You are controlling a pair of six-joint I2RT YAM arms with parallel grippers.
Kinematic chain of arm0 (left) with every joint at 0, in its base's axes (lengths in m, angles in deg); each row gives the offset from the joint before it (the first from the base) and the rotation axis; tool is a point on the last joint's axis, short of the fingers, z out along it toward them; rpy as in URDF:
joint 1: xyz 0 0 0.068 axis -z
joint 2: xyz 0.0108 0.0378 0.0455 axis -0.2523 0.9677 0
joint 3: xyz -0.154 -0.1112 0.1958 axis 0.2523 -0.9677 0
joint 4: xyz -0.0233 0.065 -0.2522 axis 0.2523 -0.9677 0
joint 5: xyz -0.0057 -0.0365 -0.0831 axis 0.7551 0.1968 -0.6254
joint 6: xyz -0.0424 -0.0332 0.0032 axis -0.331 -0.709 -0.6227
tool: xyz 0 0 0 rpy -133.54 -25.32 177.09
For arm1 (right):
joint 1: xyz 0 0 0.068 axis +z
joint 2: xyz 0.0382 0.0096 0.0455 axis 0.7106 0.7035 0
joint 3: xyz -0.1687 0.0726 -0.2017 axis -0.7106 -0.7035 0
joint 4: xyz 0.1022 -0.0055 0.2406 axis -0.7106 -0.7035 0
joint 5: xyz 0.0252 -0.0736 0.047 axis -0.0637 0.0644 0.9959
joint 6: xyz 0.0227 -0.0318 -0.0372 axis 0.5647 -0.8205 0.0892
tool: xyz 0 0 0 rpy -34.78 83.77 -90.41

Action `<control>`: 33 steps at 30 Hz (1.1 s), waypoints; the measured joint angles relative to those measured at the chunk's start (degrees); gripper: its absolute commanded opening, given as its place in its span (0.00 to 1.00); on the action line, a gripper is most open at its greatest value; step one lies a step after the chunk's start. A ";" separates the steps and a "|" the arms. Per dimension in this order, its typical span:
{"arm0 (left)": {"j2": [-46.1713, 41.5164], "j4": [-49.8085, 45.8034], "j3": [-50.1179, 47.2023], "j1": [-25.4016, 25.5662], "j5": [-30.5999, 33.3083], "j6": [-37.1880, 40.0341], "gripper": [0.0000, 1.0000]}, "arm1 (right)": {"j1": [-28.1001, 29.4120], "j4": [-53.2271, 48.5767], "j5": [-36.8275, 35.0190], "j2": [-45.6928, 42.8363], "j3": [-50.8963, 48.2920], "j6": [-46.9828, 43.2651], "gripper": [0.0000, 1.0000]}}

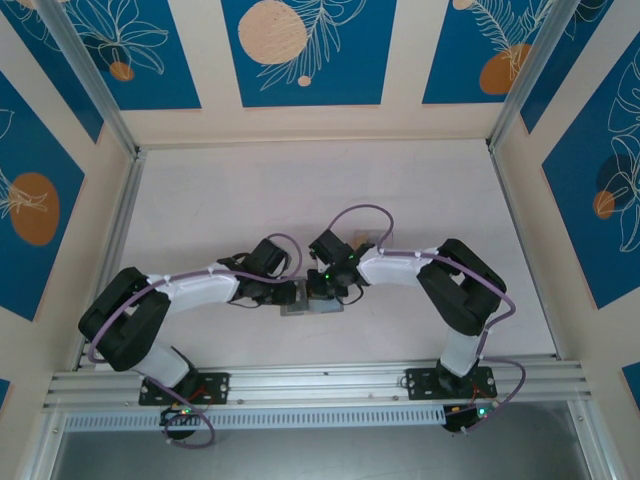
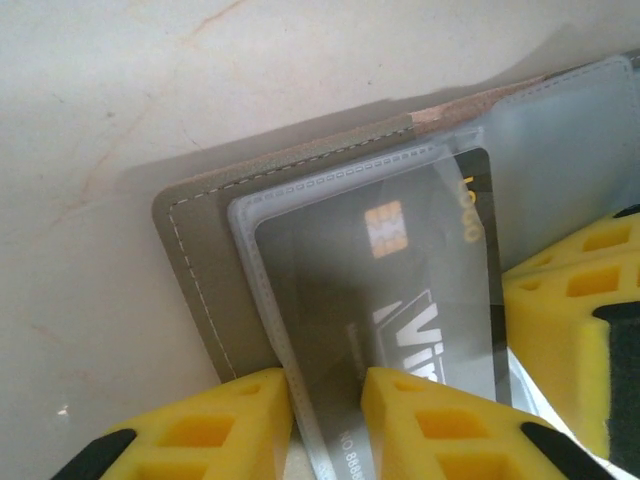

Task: Put the credit cards into the card holder
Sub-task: Insert the credit card into the card slot.

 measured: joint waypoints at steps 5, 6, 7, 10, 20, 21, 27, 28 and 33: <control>0.00 0.31 0.00 0.22 -0.15 -0.24 0.33 | -0.04 0.92 0.33 -0.37 -0.63 -0.09 0.20; 0.00 0.31 0.00 0.28 -0.13 -0.24 0.33 | -0.02 0.48 0.11 -0.39 -0.46 -0.31 0.20; 0.00 0.31 0.00 0.31 -0.11 -0.31 0.32 | 0.00 -0.07 -0.17 -0.39 -0.17 -0.52 0.20; 0.00 0.26 0.00 0.42 0.28 -0.39 0.32 | 0.24 -2.36 -1.57 -0.42 0.92 -1.81 0.21; 0.09 0.09 0.00 1.11 2.03 -1.20 0.31 | -0.90 -11.58 -10.01 -2.86 6.32 -8.85 0.35; 0.11 0.09 0.00 1.11 2.05 -1.31 0.31 | -1.14 -12.20 -10.54 -2.86 6.60 -9.57 0.36; 0.09 0.11 0.00 1.11 2.03 -1.46 0.31 | -1.36 -13.86 -12.17 -1.46 8.13 -12.31 0.40; 0.09 0.11 0.00 1.11 2.03 -1.46 0.31 | -1.20 -13.88 -12.39 -0.98 8.35 -12.50 0.40; 0.11 0.11 0.00 1.11 2.03 -1.49 0.31 | 0.26 -14.49 -14.21 2.08 9.51 -13.33 0.41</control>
